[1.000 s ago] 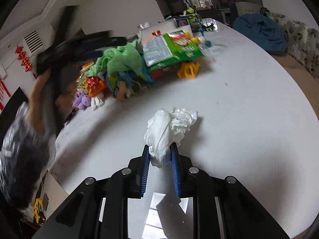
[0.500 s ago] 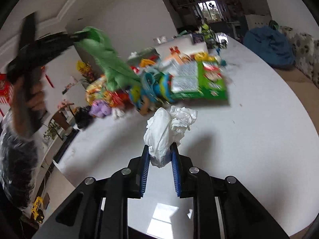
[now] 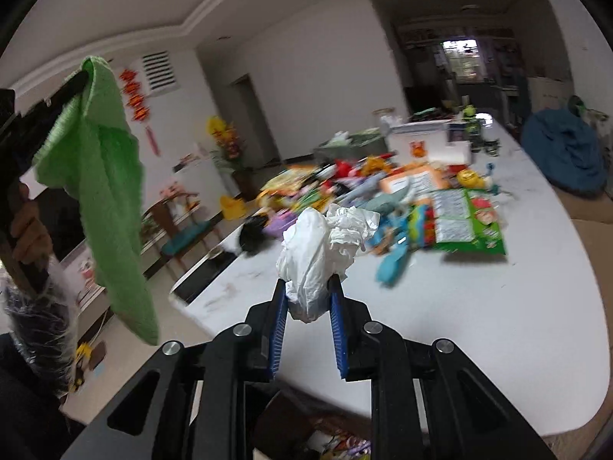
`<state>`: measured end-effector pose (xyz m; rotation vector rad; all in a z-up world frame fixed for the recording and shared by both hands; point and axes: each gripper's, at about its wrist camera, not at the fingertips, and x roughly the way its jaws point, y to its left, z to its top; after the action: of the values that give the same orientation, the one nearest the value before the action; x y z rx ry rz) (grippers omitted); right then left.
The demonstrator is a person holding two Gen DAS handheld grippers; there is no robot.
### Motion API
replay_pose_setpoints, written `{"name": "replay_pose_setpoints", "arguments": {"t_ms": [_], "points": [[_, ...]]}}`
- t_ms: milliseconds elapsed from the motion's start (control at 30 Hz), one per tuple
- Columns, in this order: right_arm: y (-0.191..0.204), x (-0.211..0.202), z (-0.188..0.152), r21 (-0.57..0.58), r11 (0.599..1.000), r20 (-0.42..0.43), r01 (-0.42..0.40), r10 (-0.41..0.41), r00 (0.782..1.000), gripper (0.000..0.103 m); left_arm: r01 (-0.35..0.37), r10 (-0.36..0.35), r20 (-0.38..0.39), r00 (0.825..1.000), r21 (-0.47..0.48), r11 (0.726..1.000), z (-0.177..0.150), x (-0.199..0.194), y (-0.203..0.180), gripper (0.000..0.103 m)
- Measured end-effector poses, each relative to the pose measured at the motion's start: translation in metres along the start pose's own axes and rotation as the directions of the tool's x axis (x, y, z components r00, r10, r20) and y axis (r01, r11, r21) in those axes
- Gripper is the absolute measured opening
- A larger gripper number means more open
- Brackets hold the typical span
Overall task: Collect trash
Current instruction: 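Drop the tissue and green towel into the cardboard box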
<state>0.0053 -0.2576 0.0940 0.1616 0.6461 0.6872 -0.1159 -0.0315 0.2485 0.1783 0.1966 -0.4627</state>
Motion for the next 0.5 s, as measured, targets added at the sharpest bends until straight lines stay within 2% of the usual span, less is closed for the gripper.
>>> {"name": "replay_pose_setpoints", "arguments": {"t_ms": [133,200,267,300,367,467,500], "points": [[0.019,0.003,-0.038,-0.061,0.996,-0.109,-0.061,0.054,0.993,0.022,0.102,-0.102,-0.083,0.991,-0.011,0.995,-0.061,-0.014,-0.019,0.008],[0.026,0.013,-0.064,-0.088,0.993,-0.192,-0.078,0.060,0.980,0.022,0.129,-0.130,-0.153,0.980,-0.016,0.992,-0.101,-0.013,-0.030,0.008],[0.026,0.028,-0.088,-0.067,0.992,-0.272,-0.104,0.082,0.959,0.022,0.145,-0.153,-0.232,0.961,-0.052,0.988,-0.136,-0.005,-0.036,0.008],[0.025,0.036,-0.099,-0.055,0.992,-0.307,-0.112,0.089,0.948,0.022,0.149,-0.167,-0.292,0.942,-0.082,0.985,-0.158,0.003,-0.041,0.008],[0.022,0.055,-0.122,-0.045,0.993,-0.382,-0.110,0.084,0.920,0.022,0.159,-0.195,-0.363,0.911,-0.127,0.979,-0.191,0.011,-0.045,0.008],[0.014,0.089,-0.159,-0.030,0.995,-0.496,-0.100,0.072,0.865,0.023,0.176,-0.248,-0.461,0.852,-0.194,0.965,-0.246,0.025,-0.045,0.008],[0.011,0.098,-0.167,-0.024,0.995,-0.521,-0.096,0.070,0.851,0.026,0.174,-0.255,-0.509,0.822,-0.203,0.964,-0.270,0.034,-0.047,0.012]]}}
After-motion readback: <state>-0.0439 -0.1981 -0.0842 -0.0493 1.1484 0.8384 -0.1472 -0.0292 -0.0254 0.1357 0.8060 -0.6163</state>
